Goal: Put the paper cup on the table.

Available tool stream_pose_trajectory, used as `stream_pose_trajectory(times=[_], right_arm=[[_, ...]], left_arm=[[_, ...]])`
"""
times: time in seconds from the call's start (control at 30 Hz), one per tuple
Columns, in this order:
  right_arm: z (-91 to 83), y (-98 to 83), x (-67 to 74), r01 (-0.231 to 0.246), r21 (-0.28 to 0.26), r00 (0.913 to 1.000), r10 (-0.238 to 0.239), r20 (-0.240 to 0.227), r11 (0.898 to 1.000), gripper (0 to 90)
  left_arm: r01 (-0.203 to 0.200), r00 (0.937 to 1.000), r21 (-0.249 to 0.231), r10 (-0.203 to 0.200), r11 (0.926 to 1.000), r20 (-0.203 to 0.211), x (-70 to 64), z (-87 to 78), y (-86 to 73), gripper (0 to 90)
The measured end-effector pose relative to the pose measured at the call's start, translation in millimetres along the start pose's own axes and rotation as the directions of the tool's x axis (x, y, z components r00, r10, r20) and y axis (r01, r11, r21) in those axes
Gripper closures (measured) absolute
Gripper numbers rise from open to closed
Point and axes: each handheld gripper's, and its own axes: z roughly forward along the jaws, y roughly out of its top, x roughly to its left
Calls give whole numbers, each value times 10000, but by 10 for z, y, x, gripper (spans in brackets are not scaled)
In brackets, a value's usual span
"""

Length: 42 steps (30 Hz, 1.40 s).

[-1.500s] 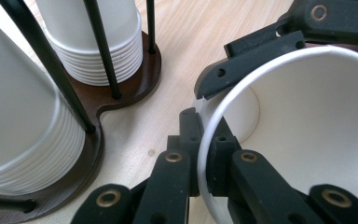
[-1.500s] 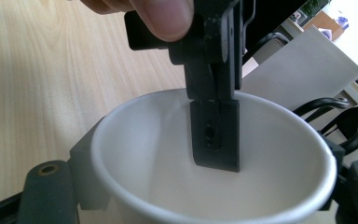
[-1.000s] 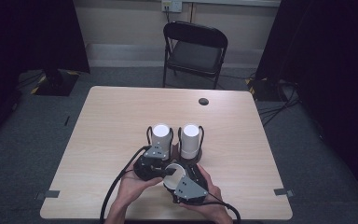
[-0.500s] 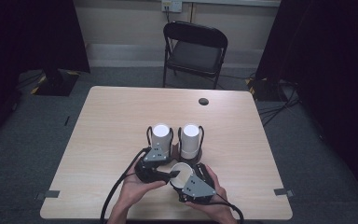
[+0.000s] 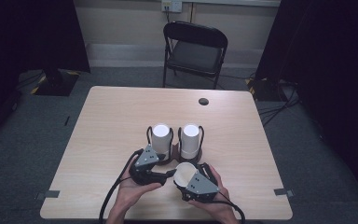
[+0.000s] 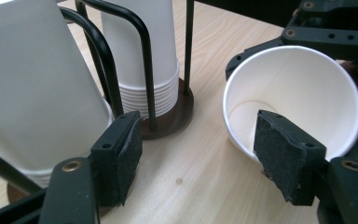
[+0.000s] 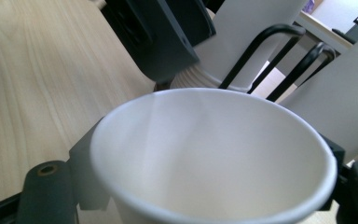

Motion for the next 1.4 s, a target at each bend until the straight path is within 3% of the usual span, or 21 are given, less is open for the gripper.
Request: stream_pose_trajectory(times=[0.07,0.23,0.33,0.43,0.53,0.73,0.87,1.07,1.2,1.23,1.3,1.33,1.4], right_arm=[[2,-8,-5,-48,4,10000,48,19,10000,227],[-5,-53,-46,-483,123,9988,482,48,9988,228],[-11,-69,-67,-698,46,9976,698,26,9975,228],[-17,-107,-90,-1107,31,9938,1107,42,9938,230],[-29,-121,-99,-1321,2,9912,1321,48,9912,230],[-88,-182,-171,-1913,-243,9808,1920,330,9812,233],[-141,-238,-258,-2446,-497,9674,2471,550,9684,234],[-205,-279,-352,-2894,-743,9532,2944,685,9543,236],[-262,-326,-462,-3284,-837,9324,3370,1302,9408,241],[-262,-326,-462,-3284,-837,9324,3370,1302,9408,241],[-274,-350,-518,-3486,-922,9210,3591,1507,9327,241],[-273,-369,-575,-3660,-999,9096,3784,1714,9252,241],[-270,-376,-602,-3688,-1020,9058,3819,1836,9239,241]], left_arm=[[-114,9999,-24,114,9999,-108,10,-11,-3,325],[333,9994,-649,-338,9973,-64,56,-55,-65,303],[419,9990,-728,-431,9965,-144,79,-64,-95,291],[740,9970,-919,-758,9930,-162,109,-81,-169,274],[805,9963,-872,-827,9929,-222,107,-96,-209,239],[949,9937,-1293,-1018,9871,-478,129,-107,-336,218],[1080,9887,-1601,-1229,9812,-861,156,-101,-446,194],[1139,9862,-1765,-1327,9777,-986,191,-121,-529,191],[1123,9827,-1920,-1376,9750,-1241,225,-141,-593,183],[1136,9808,-1919,-1408,9748,-1348,231,-145,-608,183],[1261,9759,-2055,-1586,9705,-1500,250,-157,-637,181],[1332,9721,-2188,-1705,9666,-1613,267,-176,-670,176],[1361,9706,-2263,-1755,9645,-1645,273,-184,-685,169]])
